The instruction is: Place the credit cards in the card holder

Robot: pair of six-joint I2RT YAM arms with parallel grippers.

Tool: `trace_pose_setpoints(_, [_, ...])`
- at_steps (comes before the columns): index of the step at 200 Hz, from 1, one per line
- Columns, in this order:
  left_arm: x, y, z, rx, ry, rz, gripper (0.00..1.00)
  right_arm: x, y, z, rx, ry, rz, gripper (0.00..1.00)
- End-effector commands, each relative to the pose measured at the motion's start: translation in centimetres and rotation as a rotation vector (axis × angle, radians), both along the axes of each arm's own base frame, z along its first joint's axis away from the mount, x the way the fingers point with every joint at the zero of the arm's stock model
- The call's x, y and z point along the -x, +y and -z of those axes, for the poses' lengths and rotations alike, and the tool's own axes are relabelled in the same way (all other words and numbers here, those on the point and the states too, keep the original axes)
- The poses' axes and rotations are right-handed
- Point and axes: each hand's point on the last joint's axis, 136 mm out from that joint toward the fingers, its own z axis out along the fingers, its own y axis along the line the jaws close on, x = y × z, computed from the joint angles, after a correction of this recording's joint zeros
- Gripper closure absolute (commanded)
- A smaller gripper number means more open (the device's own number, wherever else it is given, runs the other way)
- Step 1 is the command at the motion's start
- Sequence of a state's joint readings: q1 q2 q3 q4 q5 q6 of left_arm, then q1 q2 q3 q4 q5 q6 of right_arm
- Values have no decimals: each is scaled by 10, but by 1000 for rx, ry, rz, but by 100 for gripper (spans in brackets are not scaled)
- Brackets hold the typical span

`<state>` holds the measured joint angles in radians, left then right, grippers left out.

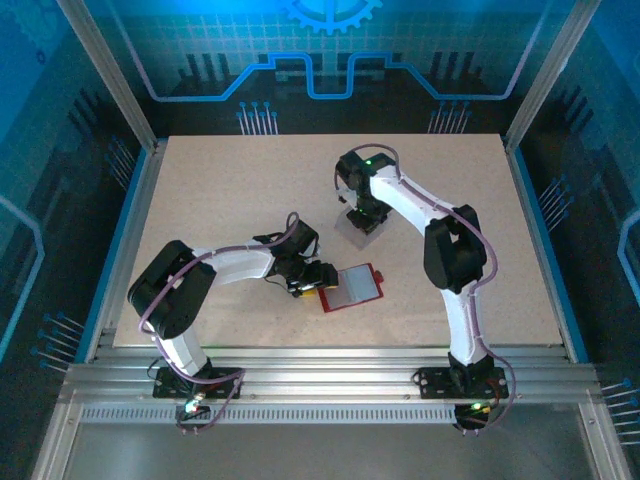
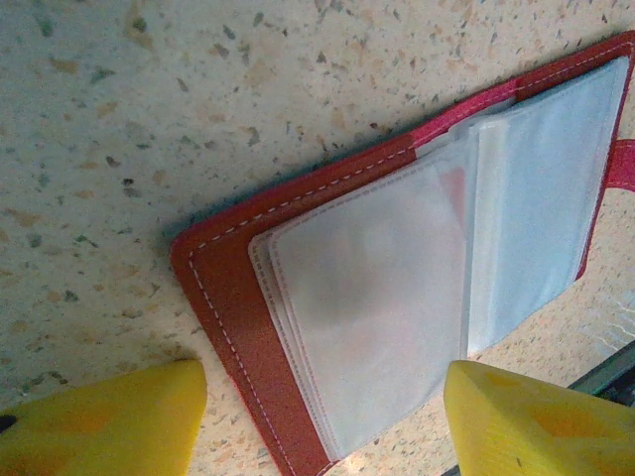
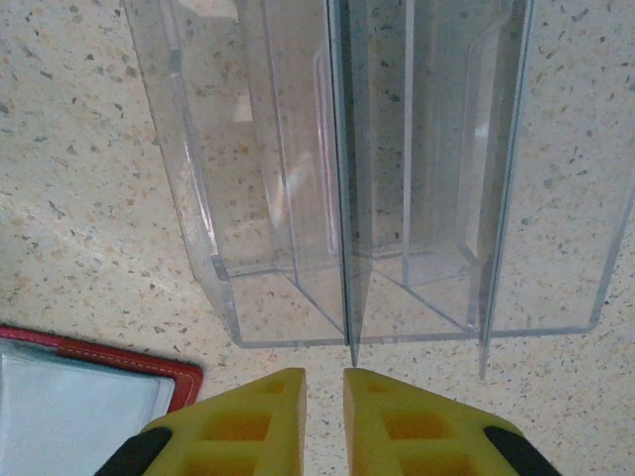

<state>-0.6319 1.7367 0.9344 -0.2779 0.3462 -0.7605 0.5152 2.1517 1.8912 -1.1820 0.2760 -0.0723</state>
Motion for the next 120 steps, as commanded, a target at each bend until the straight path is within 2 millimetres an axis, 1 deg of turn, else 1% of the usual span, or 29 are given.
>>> trace_pose_setpoints(1, [-1, 1, 7, -6, 18, -4, 33, -1, -3, 3, 1, 29, -3, 81])
trace_pose_setpoints(120, [-2, 3, 5, -5, 14, -9, 33, -1, -5, 7, -8, 42, 5, 90])
